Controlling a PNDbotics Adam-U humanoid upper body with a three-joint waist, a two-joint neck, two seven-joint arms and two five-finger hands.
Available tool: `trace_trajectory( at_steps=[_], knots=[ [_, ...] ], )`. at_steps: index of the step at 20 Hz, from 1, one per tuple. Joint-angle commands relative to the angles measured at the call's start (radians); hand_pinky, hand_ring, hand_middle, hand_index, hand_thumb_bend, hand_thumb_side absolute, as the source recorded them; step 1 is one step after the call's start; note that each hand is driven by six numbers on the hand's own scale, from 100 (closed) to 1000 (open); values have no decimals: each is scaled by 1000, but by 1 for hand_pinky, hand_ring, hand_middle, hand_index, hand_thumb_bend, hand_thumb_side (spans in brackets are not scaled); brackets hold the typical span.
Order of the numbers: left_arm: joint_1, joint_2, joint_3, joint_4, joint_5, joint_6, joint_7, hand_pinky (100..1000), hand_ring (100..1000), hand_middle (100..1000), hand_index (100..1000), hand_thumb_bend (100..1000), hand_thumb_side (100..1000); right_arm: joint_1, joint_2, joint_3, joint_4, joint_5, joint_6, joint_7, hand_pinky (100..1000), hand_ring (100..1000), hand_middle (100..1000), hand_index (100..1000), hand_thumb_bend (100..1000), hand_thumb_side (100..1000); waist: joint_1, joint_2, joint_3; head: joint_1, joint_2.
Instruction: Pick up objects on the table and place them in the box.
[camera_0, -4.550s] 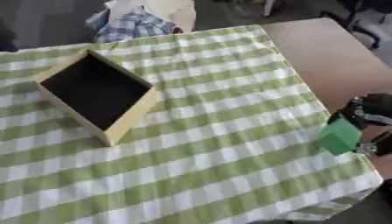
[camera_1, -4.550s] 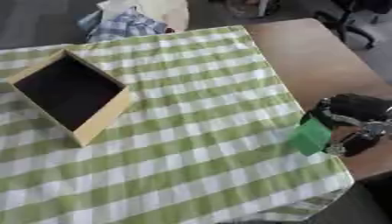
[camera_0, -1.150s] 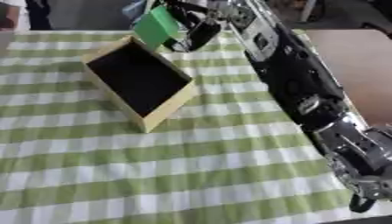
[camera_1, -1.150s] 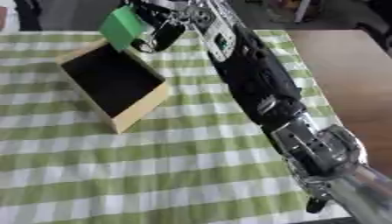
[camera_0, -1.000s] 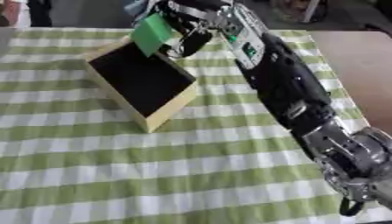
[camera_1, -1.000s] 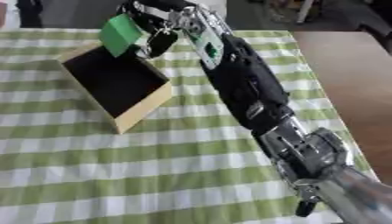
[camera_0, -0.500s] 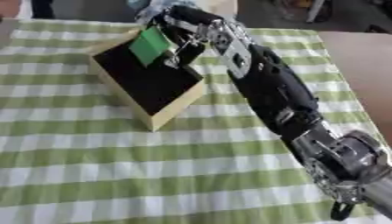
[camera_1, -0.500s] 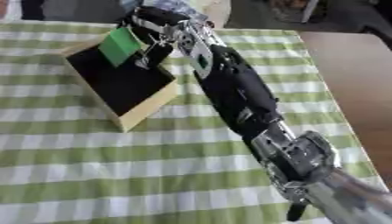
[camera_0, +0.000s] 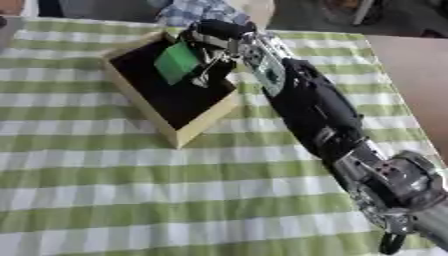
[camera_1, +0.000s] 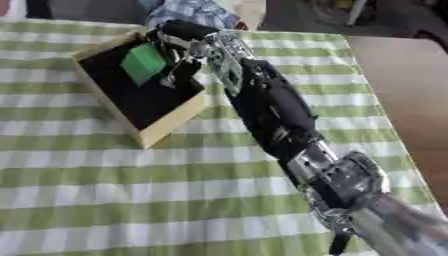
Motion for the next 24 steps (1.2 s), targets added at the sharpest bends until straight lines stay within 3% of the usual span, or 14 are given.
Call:
trace_trajectory(
  at_steps=[1,2,3,7,13,20,24],
  knots=[
    [-13,-2,-2,-14,4,0,-7,514,564,538,715,100,569,-29,-12,-2,-12,33,-19,18,661,735,692,773,149,230,4,-18,2,4,2],
    [-13,-2,-2,-14,4,0,-7,514,564,538,715,100,569,-30,-11,-1,-14,44,-23,25,677,751,710,787,162,229,4,-18,2,5,3],
    [-12,-2,-2,-14,4,1,-8,514,565,538,715,100,568,-31,-11,0,-15,57,-27,33,754,817,780,838,212,220,3,-18,3,5,4],
    [-10,-3,-1,-14,4,3,-11,514,565,538,715,100,569,-33,-12,1,-23,112,-38,54,902,903,858,894,335,170,1,-19,2,7,6],
    [-8,-4,-2,-14,5,4,-17,513,565,537,715,100,569,-38,-10,-3,-39,156,-35,49,925,916,874,919,373,161,3,-20,-2,3,8],
    [-6,-4,-1,-14,2,9,-21,512,564,536,715,100,569,-41,-8,-4,-56,129,-32,42,907,895,852,909,334,196,7,-22,-6,0,7],
    [0,-2,0,-14,0,11,-24,511,563,535,715,100,569,-19,-75,8,-115,65,-44,33,907,887,843,906,313,231,6,-27,-13,5,9]
  ],
)
